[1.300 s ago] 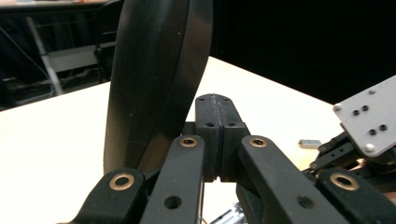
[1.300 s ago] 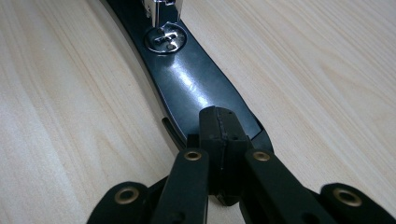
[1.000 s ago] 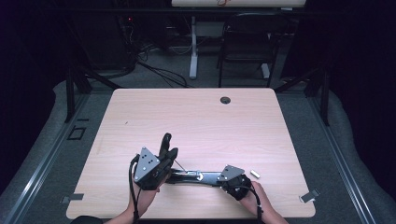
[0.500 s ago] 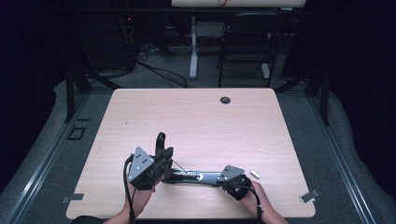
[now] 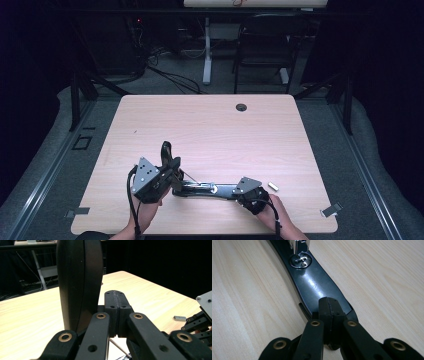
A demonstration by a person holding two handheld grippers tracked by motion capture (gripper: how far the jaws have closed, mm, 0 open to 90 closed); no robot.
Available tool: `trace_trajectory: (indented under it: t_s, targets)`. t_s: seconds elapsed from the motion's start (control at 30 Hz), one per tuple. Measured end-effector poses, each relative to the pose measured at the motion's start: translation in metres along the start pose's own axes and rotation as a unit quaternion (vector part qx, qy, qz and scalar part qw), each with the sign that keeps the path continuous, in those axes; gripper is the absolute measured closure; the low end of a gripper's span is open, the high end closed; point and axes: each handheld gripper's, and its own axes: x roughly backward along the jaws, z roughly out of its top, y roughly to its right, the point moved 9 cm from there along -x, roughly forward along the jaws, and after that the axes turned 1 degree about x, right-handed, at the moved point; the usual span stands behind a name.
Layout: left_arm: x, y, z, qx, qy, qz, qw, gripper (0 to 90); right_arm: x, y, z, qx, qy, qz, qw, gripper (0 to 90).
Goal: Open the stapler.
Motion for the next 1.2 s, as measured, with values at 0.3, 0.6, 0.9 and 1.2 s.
trace_trajectory:
  t_s: [0.3, 0.6, 0.9, 1.2]
  targets:
    - [0.007, -0.044, -0.004, 0.079, -0.001, 0.051, 0.9956, 85.9, 0.0, 0.0, 0.0, -0.001, 0.0, 0.003, 1.0, 90.0]
    - [0.009, -0.065, -0.015, 0.115, -0.026, 0.059, 0.9913, 88.2, 0.0, 0.0, 0.0, 0.0, 0.0, 0.003, 1.0, 90.0]
    - [0.009, -0.065, -0.013, 0.109, -0.02, 0.06, 0.992, 85.3, 0.0, 0.0, 0.0, -0.001, 0.0, 0.003, 1.0, 90.0]
    - [0.006, -0.058, -0.011, 0.086, -0.023, 0.044, 0.9951, 73.6, 0.0, 0.003, 0.0, -0.002, 0.0, 0.006, 1.0, 83.5]
